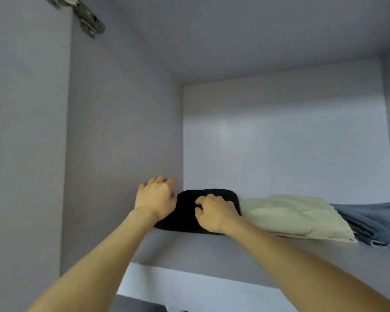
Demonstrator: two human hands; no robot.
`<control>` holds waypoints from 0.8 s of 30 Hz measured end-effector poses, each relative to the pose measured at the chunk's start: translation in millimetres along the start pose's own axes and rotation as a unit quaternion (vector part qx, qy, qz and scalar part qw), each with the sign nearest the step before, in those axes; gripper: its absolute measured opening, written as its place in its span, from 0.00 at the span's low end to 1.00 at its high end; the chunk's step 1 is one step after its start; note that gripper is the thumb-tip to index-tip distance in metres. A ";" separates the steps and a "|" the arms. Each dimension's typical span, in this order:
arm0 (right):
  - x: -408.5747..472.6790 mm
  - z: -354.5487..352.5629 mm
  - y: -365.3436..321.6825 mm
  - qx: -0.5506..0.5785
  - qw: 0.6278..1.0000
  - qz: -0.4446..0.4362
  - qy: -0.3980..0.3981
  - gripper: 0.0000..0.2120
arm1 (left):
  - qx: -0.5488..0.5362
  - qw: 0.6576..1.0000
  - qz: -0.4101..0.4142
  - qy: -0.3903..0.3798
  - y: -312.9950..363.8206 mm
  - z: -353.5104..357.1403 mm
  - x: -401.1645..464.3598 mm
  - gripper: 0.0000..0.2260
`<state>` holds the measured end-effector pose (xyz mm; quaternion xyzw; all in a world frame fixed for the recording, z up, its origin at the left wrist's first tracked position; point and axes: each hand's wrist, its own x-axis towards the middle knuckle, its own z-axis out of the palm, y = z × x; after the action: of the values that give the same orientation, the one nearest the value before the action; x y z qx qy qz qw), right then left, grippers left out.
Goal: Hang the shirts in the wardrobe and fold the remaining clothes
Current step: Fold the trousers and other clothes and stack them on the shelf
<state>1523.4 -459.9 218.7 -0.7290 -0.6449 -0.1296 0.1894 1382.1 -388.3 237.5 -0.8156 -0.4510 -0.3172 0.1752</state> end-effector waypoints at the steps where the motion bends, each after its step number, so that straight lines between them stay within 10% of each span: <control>1: -13.0 -2.0 -7.5 0.049 0.999 -0.006 0.022 0.19 | -0.045 0.999 -0.014 0.014 2.4 -9.5 -18.7 0.20; 9: -159.5 37.0 -63.8 0.362 0.909 -0.106 0.175 0.13 | -0.181 0.967 -0.141 0.111 18.0 -39.6 -224.6 0.18; 16: -312.3 145.0 -98.1 0.400 0.904 -0.148 -0.024 0.13 | -0.094 0.955 -0.276 -0.047 9.3 -23.1 -438.3 0.19; 24: -467.8 239.3 -191.3 0.304 0.826 -0.241 -0.409 0.14 | -0.048 0.851 -0.477 -0.216 -20.7 -55.0 -677.5 0.17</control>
<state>1257.9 -752.2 -177.3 -0.4425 -0.8251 0.3413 0.0833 1079.3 -831.9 -179.6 -0.5560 -0.7949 -0.1992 -0.1390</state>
